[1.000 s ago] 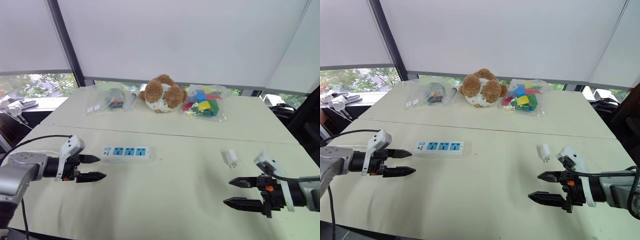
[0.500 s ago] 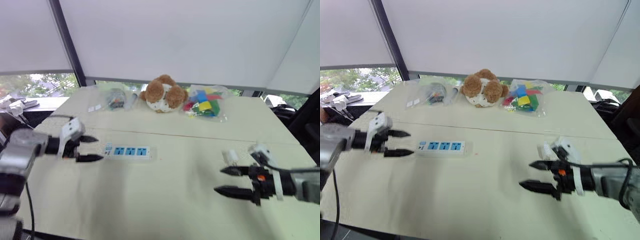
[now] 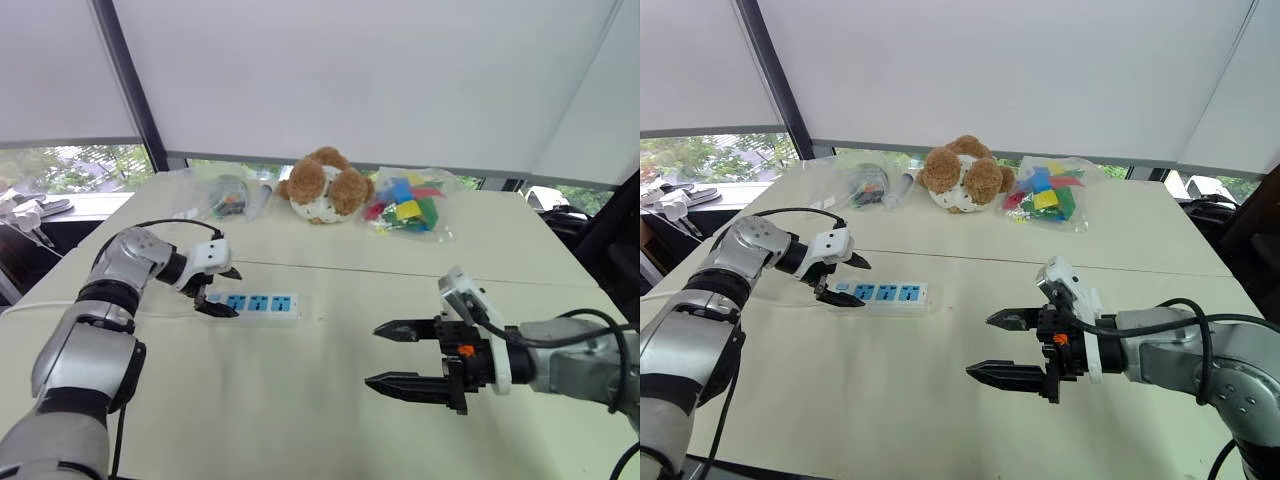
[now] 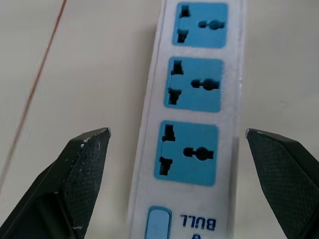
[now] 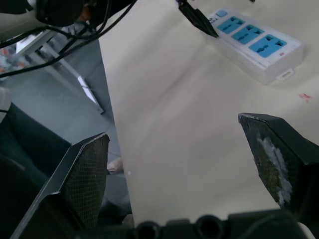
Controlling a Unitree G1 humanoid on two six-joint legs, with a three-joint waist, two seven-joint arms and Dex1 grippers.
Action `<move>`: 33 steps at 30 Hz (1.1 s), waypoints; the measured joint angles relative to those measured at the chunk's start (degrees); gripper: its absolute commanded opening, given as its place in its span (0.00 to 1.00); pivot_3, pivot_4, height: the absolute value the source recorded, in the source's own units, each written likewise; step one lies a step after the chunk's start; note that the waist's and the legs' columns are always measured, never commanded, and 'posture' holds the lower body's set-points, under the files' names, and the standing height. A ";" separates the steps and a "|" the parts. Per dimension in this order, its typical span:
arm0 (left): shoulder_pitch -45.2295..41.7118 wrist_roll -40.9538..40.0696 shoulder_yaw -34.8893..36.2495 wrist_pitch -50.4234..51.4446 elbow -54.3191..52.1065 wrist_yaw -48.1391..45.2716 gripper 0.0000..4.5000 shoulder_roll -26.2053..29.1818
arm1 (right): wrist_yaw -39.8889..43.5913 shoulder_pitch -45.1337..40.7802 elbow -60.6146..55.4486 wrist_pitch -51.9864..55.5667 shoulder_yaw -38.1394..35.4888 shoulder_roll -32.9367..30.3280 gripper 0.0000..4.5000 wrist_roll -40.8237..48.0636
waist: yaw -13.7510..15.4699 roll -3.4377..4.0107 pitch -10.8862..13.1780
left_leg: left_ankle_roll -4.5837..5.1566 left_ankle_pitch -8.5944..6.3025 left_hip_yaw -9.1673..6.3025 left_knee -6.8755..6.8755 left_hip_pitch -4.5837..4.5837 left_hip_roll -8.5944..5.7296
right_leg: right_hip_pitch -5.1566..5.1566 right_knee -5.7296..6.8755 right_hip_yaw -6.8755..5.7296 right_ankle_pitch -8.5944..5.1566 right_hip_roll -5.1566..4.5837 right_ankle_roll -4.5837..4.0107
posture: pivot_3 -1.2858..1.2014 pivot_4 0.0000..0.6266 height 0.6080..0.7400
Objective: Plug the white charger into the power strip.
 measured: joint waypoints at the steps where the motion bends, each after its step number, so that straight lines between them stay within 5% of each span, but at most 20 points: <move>1: 0.32 0.32 0.20 0.27 0.41 0.74 0.99 -0.07 | -0.73 1.08 -0.26 -0.03 -0.63 -0.87 1.00 0.75 | 0.07 0.00 0.00 | 0.00 0.00 -0.01 0.01 0.01 0.00 | 0.01 0.02 0.00 0.00 -0.01 0.00 | 0.52 0.24 0.99; 31: 8.42 1.74 6.66 1.79 -0.01 0.33 0.99 1.82 | -4.42 5.58 0.62 -4.09 -1.20 -5.87 1.00 4.19 | 0.11 0.00 -0.02 | 0.00 0.00 -0.04 0.08 0.06 0.05 | 0.08 0.05 -0.01 0.00 -0.02 0.00 | 0.52 0.24 0.99; 33: 9.13 1.65 7.12 0.92 -0.56 0.98 0.88 1.65 | -4.03 5.43 0.93 -4.09 -0.97 -5.88 1.00 3.75 | 0.16 0.01 -0.03 | 0.00 0.00 -0.05 0.09 0.07 0.05 | 0.10 0.05 -0.01 0.00 -0.02 0.00 | 0.52 0.24 0.99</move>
